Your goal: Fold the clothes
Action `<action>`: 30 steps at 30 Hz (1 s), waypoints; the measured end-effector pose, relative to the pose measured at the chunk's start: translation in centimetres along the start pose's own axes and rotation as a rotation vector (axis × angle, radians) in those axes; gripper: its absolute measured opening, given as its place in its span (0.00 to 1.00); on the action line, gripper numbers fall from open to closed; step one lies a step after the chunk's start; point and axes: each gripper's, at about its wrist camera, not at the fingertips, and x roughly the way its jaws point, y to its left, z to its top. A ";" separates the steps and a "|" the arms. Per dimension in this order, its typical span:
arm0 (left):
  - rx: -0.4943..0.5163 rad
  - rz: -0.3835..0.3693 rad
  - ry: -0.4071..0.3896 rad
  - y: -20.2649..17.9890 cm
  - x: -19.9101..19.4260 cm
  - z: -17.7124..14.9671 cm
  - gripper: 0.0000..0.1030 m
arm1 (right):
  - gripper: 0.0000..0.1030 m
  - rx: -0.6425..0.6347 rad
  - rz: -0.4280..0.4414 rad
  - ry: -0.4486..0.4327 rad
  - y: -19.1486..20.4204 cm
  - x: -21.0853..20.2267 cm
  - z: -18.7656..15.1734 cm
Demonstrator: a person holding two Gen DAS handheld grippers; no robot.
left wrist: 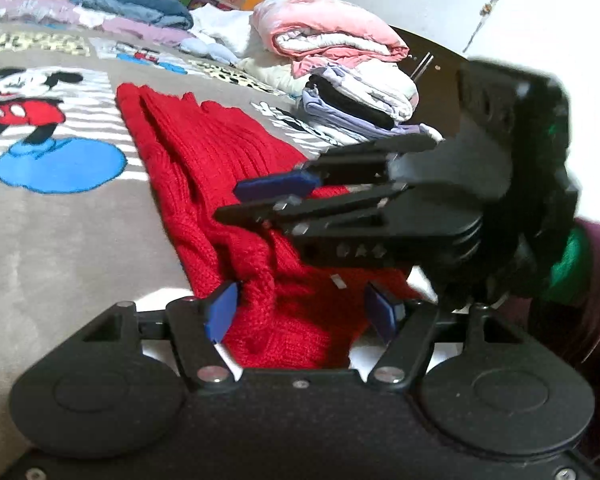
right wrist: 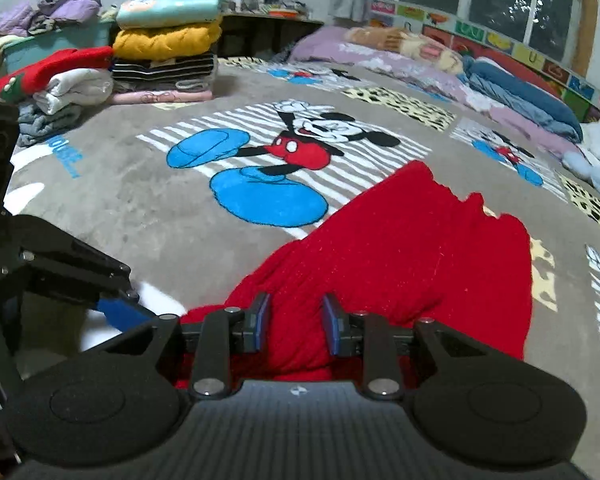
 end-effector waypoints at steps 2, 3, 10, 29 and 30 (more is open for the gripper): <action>0.011 0.010 -0.007 -0.1 0.0 -0.2 0.67 | 0.29 -0.012 -0.009 -0.014 0.3 -0.9 0.3; 0.015 0.015 -0.010 -0.2 -0.1 -0.3 0.67 | 0.29 0.000 0.000 -0.041 0.5 -1.7 0.1; 0.096 0.082 0.012 -1.6 -0.1 -0.2 0.71 | 0.30 0.200 -0.016 -0.158 -1.9 -7.1 -3.4; 0.871 0.510 0.156 -9.2 0.5 -4.1 0.72 | 0.40 0.064 -0.253 -0.132 -1.6 -11.7 -14.6; 0.886 0.541 0.161 -8.9 0.6 -4.2 0.72 | 0.40 0.021 -0.258 -0.114 -1.2 -11.5 -14.8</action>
